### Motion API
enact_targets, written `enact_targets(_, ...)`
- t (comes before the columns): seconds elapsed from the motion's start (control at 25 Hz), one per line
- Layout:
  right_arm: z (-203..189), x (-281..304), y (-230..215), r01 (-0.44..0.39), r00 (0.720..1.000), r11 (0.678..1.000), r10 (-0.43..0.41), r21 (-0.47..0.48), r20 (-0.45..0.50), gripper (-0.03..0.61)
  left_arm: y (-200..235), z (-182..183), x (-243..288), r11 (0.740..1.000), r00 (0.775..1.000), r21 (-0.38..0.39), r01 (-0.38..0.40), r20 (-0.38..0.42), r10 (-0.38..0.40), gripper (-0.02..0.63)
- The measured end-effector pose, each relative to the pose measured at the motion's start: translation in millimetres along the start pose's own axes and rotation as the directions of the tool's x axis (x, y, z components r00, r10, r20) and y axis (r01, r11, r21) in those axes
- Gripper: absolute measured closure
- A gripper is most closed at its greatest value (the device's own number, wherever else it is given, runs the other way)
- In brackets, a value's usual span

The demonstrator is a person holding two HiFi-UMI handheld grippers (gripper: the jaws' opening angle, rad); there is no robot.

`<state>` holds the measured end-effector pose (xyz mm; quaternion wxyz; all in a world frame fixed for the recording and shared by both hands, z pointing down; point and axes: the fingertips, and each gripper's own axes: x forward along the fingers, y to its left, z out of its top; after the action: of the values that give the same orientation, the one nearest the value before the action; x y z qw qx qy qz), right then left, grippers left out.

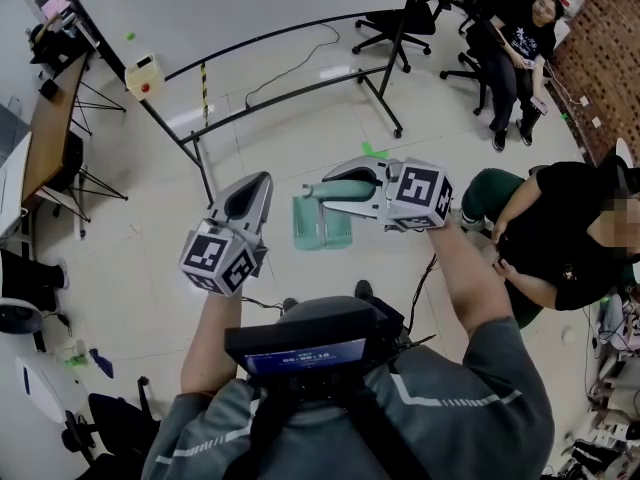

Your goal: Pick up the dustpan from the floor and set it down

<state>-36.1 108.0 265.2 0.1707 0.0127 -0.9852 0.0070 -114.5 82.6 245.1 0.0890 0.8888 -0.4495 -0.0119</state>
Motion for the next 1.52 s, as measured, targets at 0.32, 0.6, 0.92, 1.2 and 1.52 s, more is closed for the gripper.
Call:
enact_targets(0.32, 11.8, 44.8, -49.1, 0.048, 0.999, 0.998, -0.047, 0.036, -0.006, 0.422, 66.5, 0.3, -5.5, 0.999, 1.0, -0.012, 0.029, -0.011, -0.03, 0.58)
enact_targets(0.6, 1.5, 34.2, -105.2, 0.02, 1.0, 0.999, -0.021, 0.033, 0.017, 0.422, 90.4, 0.8, 49.4, 1.0, 1.0, -0.01, -0.017, -0.009, 0.017, 0.58)
enact_targets(0.92, -4.9, 31.5, -213.0, -0.124, 0.992, 0.991, 0.124, -0.052, -0.004, 0.422, 142.0, 26.3, 163.5, 0.989, 0.989, 0.003, -0.145, -0.001, 0.145, 0.58)
enact_targets(1.2, -17.1, 45.4, -288.5, -0.171, 0.984, 0.982, 0.168, -0.078, -0.052, 0.422, 200.5, 33.1, 214.5, 0.981, 0.981, -0.024, -0.195, 0.002, 0.195, 0.58)
enact_targets(1.52, -14.4, 68.2, -350.2, -0.089, 0.996, 0.996, 0.088, -0.021, -0.026, 0.422, 255.4, 29.9, 231.3, 0.99, 0.991, -0.055, -0.131, 0.024, 0.132, 0.58)
